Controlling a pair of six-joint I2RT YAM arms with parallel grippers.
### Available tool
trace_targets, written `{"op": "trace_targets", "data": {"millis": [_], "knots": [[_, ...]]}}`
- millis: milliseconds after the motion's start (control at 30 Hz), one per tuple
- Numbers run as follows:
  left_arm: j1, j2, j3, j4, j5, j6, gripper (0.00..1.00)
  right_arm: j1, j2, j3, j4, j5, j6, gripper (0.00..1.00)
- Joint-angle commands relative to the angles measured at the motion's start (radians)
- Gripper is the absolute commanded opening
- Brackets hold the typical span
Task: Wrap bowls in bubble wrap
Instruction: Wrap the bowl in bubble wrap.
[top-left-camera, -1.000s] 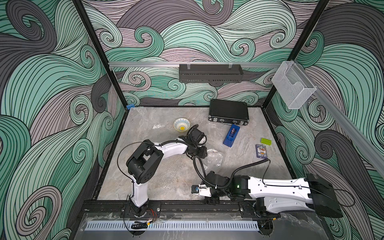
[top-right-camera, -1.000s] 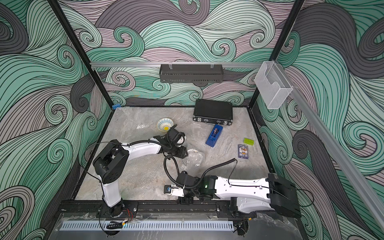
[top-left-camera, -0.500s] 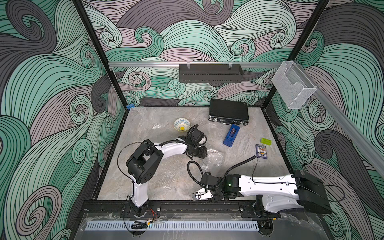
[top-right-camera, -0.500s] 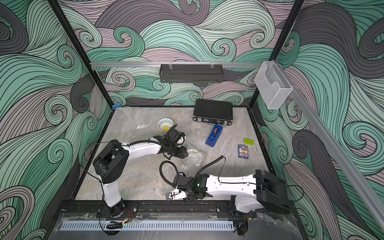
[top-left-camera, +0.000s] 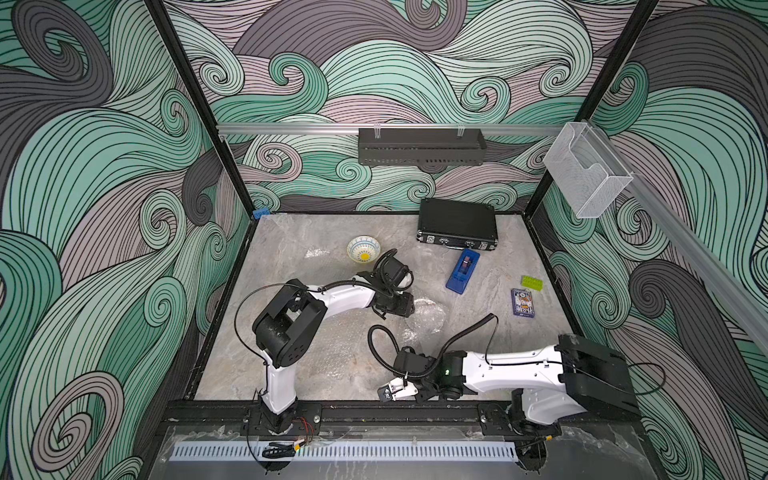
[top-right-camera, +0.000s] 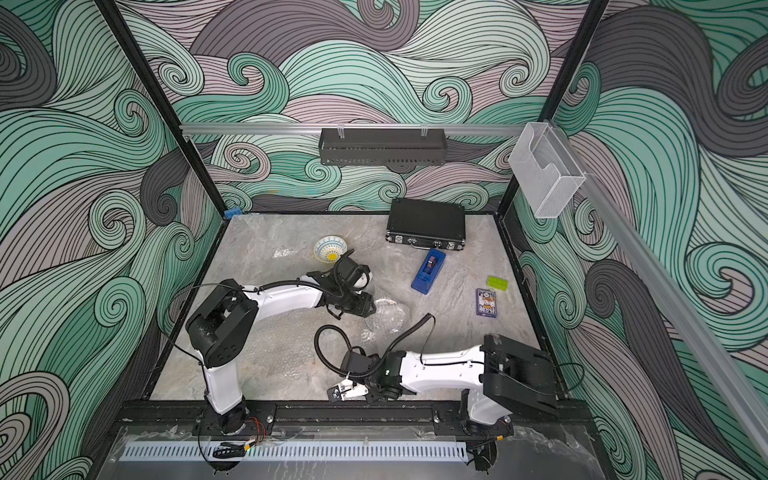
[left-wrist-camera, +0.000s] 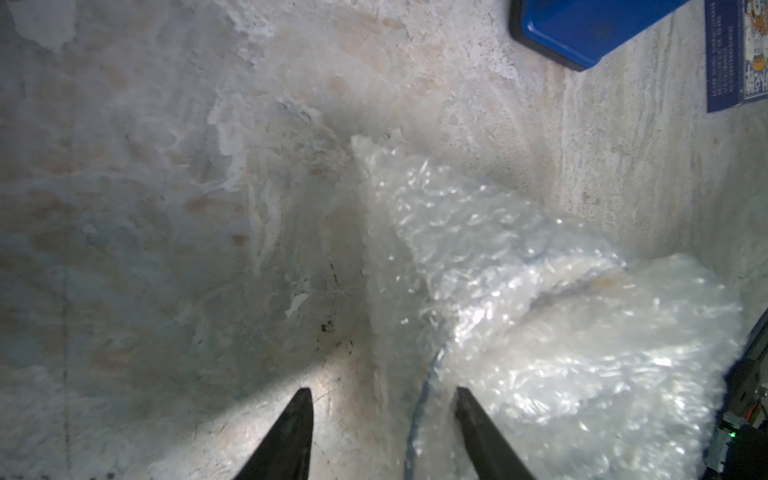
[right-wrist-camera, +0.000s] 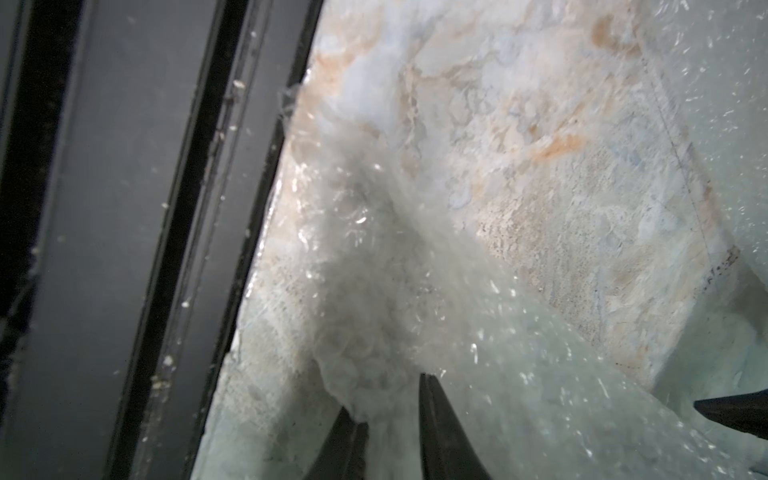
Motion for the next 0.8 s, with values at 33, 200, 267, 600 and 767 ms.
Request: {"op": "trace_targets", "data": {"millis": [33,200,267,600,767], "knots": [[-0.003,0.019,0.009,-0.027,-0.006,0.010,0.50,0.002,-0.055,-0.034,0.052,-0.033,0.040,0.05],[-0.003,0.030,0.012,-0.015,-0.002,0.007,0.47,-0.059,-0.164,-0.090,0.162,-0.130,0.186,0.00],[-0.002,0.032,0.012,-0.016,-0.002,0.008,0.46,-0.088,-0.217,-0.123,0.211,-0.147,0.244,0.00],[-0.005,0.040,0.006,-0.007,0.001,0.008,0.42,-0.247,-0.417,-0.247,0.373,-0.131,0.559,0.00],[-0.008,0.038,0.006,-0.003,0.002,0.012,0.39,-0.368,-0.489,-0.290,0.406,-0.131,0.706,0.00]]}}
